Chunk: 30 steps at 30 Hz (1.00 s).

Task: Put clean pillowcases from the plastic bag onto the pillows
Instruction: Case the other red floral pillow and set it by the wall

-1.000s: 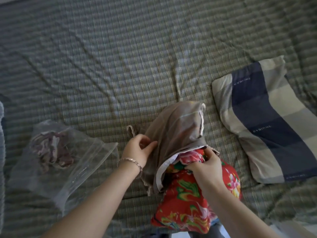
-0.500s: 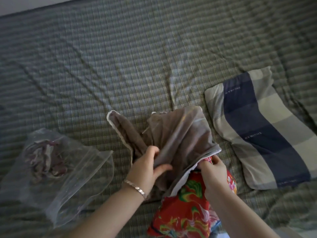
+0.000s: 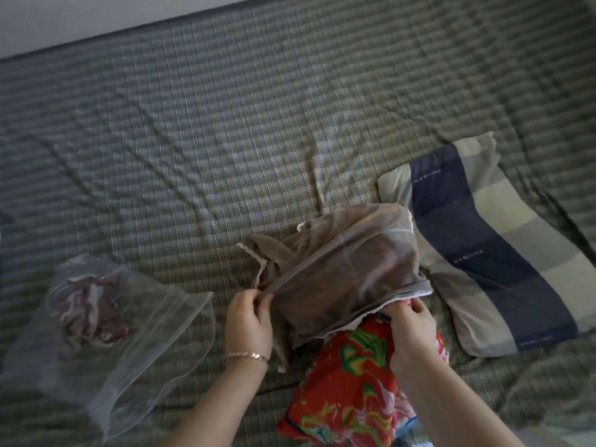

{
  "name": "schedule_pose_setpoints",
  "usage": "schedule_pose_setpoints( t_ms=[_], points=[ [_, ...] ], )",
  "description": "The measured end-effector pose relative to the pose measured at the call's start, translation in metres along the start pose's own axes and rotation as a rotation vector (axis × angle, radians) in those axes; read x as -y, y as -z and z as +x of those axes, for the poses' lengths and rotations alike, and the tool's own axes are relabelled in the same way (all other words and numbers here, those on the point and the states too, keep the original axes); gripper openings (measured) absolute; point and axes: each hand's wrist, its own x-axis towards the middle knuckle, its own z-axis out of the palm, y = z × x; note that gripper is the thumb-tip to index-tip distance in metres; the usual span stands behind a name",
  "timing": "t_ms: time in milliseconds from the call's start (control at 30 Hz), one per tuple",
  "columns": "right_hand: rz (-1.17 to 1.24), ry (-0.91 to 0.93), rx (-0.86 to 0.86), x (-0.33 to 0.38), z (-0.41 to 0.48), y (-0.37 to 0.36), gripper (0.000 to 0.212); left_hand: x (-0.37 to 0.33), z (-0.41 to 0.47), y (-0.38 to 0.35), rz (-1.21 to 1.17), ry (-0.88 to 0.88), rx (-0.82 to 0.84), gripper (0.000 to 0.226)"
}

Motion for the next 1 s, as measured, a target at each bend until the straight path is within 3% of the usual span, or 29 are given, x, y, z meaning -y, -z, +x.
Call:
schedule_pose_setpoints(
  t_ms=[133,200,233,300,367,433,500,600,667,767,833,900,1000],
  points=[
    [0.054,-0.013,0.009,0.003,-0.003,0.006,0.015,-0.032,-0.007,0.005,-0.291,0.224,-0.305,0.020],
    [0.108,-0.021,-0.001,0.008,-0.001,0.010,0.015,-0.041,-0.014,0.010,-0.415,0.104,-0.280,0.028],
    [0.131,-0.026,0.000,0.009,0.001,0.012,0.010,-0.037,-0.020,0.015,-0.405,-0.053,-0.207,0.030],
    [0.175,-0.040,0.021,0.010,0.004,0.015,0.019,-0.007,-0.033,0.018,-0.160,-0.352,0.011,0.027],
    [0.180,-0.047,0.023,0.010,0.005,0.019,0.032,0.029,-0.035,0.010,0.151,-0.483,0.154,0.033],
    [0.158,-0.067,0.014,0.005,0.003,0.020,0.034,0.038,-0.028,0.002,0.235,-0.339,0.253,0.038],
    [0.172,-0.096,-0.013,0.000,0.005,0.021,0.035,0.021,-0.017,-0.002,0.125,-0.090,0.281,0.027],
    [0.245,-0.148,-0.055,0.003,0.007,0.017,0.034,-0.002,-0.018,-0.019,0.004,0.229,0.463,0.024],
    [0.309,-0.158,-0.090,0.007,0.010,0.016,0.033,-0.020,-0.029,-0.029,-0.008,0.204,0.592,0.021],
    [0.356,-0.044,-0.144,0.008,0.014,0.010,0.021,-0.055,-0.040,-0.022,0.069,0.003,0.719,0.012],
    [0.309,0.028,-0.142,0.009,0.015,0.005,0.029,-0.069,-0.035,-0.005,0.057,-0.106,0.656,0.034],
    [0.111,0.143,-0.077,0.003,0.014,0.002,0.027,-0.071,-0.028,0.016,0.079,-0.185,0.505,0.045],
    [-0.323,0.379,0.110,-0.011,0.006,-0.001,0.025,-0.054,-0.012,0.033,0.009,-0.206,0.269,0.035]
  ],
)
